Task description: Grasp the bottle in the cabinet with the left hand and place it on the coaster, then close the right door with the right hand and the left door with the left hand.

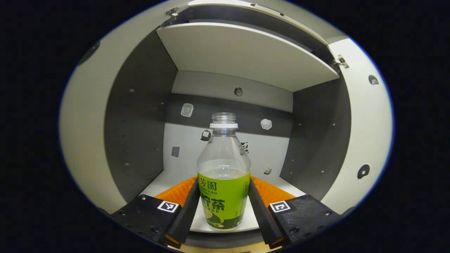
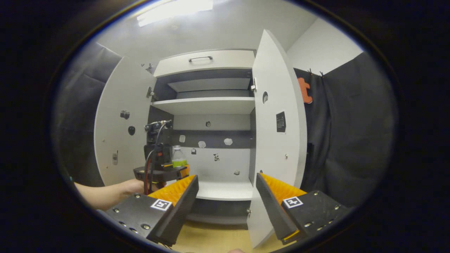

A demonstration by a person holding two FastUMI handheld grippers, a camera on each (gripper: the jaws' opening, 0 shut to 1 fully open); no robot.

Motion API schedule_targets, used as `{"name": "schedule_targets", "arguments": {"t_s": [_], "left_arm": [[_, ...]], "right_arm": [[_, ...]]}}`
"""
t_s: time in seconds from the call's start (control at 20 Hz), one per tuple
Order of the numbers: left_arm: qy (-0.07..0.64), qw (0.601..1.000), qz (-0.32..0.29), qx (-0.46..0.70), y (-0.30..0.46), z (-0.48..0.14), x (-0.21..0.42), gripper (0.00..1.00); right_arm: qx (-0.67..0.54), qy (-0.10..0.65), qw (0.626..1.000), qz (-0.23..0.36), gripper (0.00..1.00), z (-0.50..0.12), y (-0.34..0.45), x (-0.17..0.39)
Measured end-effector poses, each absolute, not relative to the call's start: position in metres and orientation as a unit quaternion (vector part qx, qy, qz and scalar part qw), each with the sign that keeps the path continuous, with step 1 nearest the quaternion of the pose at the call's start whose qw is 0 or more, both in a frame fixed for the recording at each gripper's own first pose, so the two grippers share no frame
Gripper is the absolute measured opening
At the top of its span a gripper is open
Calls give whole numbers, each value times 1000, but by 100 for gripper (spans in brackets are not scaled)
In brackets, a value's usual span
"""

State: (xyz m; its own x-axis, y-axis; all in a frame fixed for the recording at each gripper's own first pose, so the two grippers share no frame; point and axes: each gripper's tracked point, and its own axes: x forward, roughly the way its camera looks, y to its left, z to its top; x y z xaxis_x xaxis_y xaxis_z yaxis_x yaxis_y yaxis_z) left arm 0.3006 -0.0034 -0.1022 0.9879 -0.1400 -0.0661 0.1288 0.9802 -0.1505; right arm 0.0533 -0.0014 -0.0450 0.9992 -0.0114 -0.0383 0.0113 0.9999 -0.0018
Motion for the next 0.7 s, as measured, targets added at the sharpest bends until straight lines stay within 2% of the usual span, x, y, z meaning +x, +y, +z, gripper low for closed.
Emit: {"name": "schedule_targets", "arguments": {"t_s": [0.3,0.65,0.7], "left_arm": [[25,995,-89,-34,-9,-91,220,78],[59,994,-91,-18,-20,-132,128,78],[68,993,-91,-19,-21,-143,116,78]], "right_arm": [[10,17,1000,14,99,-39,7,7],[24,20,999,34,99,-43,9,-48],[27,22,999,34,95,-44,8,-54]]}}
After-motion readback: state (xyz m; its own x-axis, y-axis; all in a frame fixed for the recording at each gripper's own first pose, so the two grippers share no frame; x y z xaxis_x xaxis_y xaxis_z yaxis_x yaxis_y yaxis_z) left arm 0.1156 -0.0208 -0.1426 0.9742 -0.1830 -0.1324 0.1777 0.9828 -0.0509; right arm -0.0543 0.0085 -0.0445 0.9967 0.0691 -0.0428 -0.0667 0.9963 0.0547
